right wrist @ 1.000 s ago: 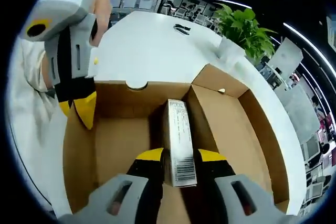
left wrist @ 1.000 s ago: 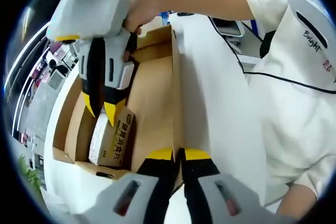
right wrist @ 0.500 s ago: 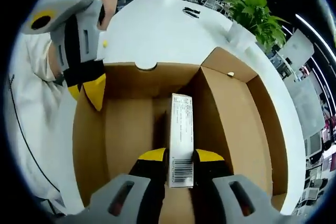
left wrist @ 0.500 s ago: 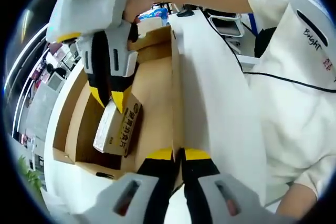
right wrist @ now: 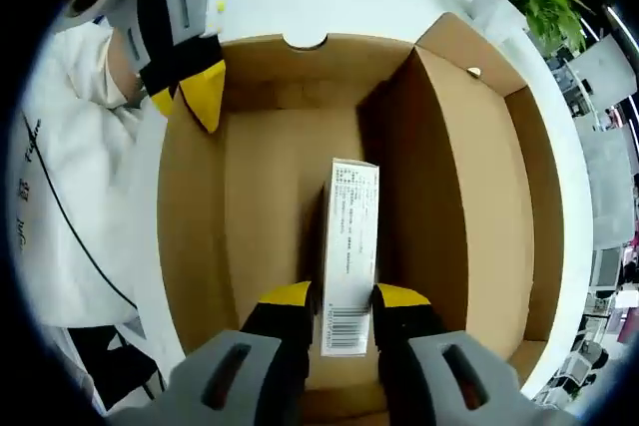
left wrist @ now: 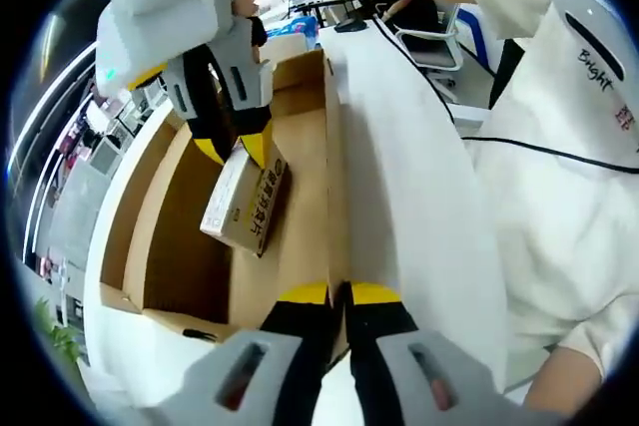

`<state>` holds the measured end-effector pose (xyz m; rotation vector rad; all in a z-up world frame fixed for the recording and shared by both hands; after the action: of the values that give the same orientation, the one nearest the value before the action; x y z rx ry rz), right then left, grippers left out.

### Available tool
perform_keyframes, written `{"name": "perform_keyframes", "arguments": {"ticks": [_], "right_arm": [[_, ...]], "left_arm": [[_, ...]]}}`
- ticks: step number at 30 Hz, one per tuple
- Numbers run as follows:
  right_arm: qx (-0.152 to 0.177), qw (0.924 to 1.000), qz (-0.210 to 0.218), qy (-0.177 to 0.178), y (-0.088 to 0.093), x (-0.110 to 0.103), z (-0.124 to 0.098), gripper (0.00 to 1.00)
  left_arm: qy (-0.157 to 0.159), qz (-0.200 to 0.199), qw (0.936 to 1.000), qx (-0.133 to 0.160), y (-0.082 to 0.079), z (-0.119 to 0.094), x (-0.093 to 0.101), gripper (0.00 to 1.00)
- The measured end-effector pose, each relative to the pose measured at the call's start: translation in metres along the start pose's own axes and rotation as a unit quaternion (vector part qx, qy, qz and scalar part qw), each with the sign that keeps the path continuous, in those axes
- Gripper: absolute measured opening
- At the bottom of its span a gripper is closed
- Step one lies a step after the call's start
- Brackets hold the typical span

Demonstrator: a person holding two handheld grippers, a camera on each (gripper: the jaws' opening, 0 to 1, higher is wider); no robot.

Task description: Operate the shoe box by opening the lid, removing the specified soft item, and placing it in the target area until the item is outside and the box remains undamaged.

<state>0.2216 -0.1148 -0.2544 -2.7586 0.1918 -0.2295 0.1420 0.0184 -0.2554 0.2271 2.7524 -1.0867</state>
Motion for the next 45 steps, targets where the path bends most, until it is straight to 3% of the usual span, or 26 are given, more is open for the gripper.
{"name": "perform_keyframes", "arguments": {"ticks": [7,14,23,26,28,32,34,35,36,38,40,43,45], "right_arm": [[-0.017,0.9998,0.013,-0.001,-0.007,0.009,0.013,0.26],[-0.045,0.9984,0.025,-0.021,0.004,0.008,0.036,0.24],[-0.041,0.9984,0.026,-0.029,0.004,0.003,0.043,0.22],[-0.052,0.9986,-0.003,0.005,0.003,-0.002,0.043,0.22],[-0.066,0.9976,0.02,0.002,0.003,-0.002,0.045,0.22],[-0.075,0.9968,0.028,0.0,0.002,0.002,0.047,0.22],[-0.082,0.9952,0.052,0.013,0.003,0.001,0.047,0.22],[-0.085,0.9938,0.067,0.024,0.003,0.0,0.046,0.22],[-0.082,0.9933,0.077,0.025,0.003,0.0,0.047,0.22],[-0.063,0.9968,0.047,0.015,0.003,0.002,0.047,0.22],[-0.057,0.9962,0.064,0.013,0.005,0.001,0.045,0.22],[-0.039,0.9953,0.088,0.015,0.007,0.002,0.045,0.22],[-0.03,0.9957,0.087,0.015,0.008,0.001,0.044,0.22]], "left_arm": [[0.0,0.007,0.9999,0.015,0.001,0.003,0.0,0.05],[0.004,-0.005,1.0,0.008,0.0,0.004,-0.002,0.05],[0.004,-0.019,0.9996,-0.023,0.001,0.007,-0.004,0.06],[-0.012,-0.014,0.999,-0.041,-0.001,0.007,-0.005,0.07],[-0.016,-0.011,0.9984,-0.052,-0.003,0.008,-0.004,0.07],[-0.025,-0.01,0.998,-0.057,-0.003,0.007,-0.005,0.08],[-0.027,-0.003,0.9978,-0.06,-0.002,0.007,-0.004,0.09],[-0.041,0.023,0.9955,-0.083,-0.002,0.002,-0.008,0.1],[-0.045,0.028,0.9944,-0.091,-0.003,-0.001,-0.007,0.09],[-0.051,0.016,0.9943,-0.093,-0.005,-0.005,-0.006,0.09],[-0.055,-0.012,0.995,-0.083,-0.007,-0.01,-0.006,0.08],[-0.05,-0.01,0.9956,-0.079,-0.005,-0.009,-0.006,0.07],[-0.044,0.011,0.9963,-0.072,-0.005,-0.009,-0.004,0.07]]}}
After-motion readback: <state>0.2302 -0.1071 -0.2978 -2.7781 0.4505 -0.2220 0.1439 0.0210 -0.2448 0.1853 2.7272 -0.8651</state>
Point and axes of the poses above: the point that each gripper's makers call its tool centre point, and the gripper's own axes: z roughly forward along the fingers, x roughly to its right, y roughly out of its underside, the point moved 5 cm from there along -z, roughly backward along the fingers, and after that the axes turned 10 degrees about x, right-handed, at the moved point
